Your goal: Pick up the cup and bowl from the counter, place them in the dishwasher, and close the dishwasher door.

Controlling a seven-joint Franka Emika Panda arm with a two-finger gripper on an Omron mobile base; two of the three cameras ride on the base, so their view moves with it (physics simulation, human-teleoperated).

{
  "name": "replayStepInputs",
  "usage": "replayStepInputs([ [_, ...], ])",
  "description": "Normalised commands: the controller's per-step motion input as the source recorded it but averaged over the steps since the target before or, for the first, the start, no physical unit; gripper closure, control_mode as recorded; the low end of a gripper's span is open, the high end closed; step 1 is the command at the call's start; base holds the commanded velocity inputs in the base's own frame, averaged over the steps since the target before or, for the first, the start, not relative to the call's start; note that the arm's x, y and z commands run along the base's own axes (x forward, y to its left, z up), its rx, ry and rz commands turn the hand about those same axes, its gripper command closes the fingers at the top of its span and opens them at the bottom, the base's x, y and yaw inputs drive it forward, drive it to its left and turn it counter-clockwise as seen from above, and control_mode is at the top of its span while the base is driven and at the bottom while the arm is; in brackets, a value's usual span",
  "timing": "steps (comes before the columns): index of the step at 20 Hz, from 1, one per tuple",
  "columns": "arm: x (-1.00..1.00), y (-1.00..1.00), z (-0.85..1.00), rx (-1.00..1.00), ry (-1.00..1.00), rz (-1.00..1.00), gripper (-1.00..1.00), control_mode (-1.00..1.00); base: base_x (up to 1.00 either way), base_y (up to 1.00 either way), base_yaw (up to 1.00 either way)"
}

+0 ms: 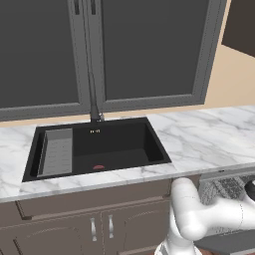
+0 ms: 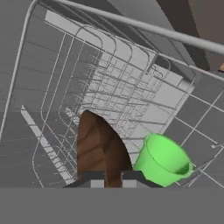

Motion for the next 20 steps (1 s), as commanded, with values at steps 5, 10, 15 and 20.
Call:
replayStepInputs([
  [5,0.0,0.0,-1.0,0.0,-0.01,0.03,1.0,-1.0,0.0,0.0,0.0],
  [10,0.0,0.0,-1.0,0.0,-0.03,0.04,-1.0,-1.0,0.0,0.0,0.0],
  [15,-0.4,0.0,-0.69,0.0,-0.14,0.08,-1.0,-1.0,0.0,0.0,0.0],
  [20,-0.56,-0.12,-0.16,0.0,-0.21,0.09,-1.0,-1.0,0.0,0.0,0.0],
])
